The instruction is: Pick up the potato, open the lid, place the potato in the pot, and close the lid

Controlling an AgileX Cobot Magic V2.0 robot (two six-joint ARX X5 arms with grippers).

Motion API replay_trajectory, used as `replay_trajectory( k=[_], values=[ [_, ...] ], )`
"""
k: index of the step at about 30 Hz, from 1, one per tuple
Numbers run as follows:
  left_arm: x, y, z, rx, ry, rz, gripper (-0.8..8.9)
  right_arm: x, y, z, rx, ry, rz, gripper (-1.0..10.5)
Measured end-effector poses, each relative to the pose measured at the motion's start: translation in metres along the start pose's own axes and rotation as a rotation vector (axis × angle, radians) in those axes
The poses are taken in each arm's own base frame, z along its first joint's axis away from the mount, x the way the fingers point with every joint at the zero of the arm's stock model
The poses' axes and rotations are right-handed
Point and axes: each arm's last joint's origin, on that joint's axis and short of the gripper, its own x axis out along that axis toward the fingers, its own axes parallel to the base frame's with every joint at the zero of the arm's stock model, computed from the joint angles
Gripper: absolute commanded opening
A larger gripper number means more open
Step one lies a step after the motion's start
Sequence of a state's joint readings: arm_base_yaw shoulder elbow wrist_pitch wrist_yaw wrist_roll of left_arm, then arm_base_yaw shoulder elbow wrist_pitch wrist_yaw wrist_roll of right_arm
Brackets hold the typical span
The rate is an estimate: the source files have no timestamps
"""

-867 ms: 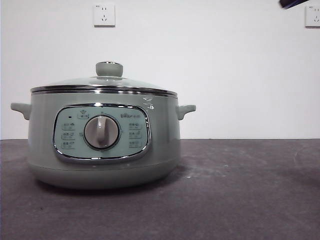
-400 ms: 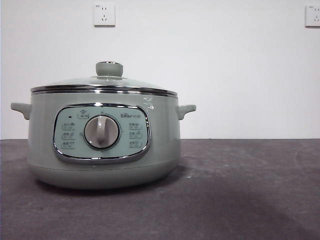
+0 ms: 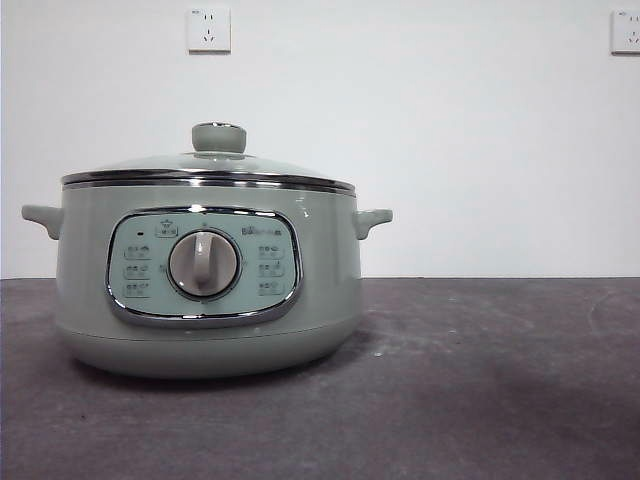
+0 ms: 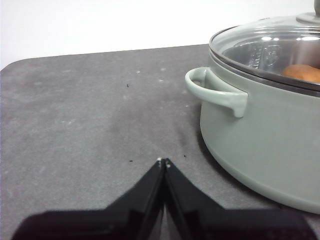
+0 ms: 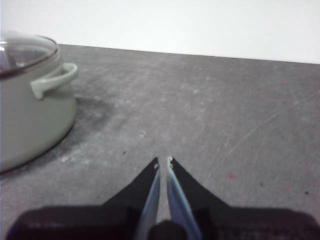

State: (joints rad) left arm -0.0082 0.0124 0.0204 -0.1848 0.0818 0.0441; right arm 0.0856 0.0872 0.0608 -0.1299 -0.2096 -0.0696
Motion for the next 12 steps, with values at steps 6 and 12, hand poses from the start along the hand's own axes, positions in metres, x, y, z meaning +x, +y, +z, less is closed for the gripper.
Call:
replay_trajectory(
  k=[6, 12],
  values=[
    [0.0000, 0.0000, 0.0000, 0.000, 0.000, 0.000, -0.03, 0.0010, 0.0006, -0.0109, 0.020, -0.009, -0.001, 0.3],
    [0.0000, 0.0000, 0.0000, 0.000, 0.000, 0.000, -0.03, -0.0001, 0.0007, -0.0099, 0.032, -0.026, -0.002, 0.3]
  ],
)
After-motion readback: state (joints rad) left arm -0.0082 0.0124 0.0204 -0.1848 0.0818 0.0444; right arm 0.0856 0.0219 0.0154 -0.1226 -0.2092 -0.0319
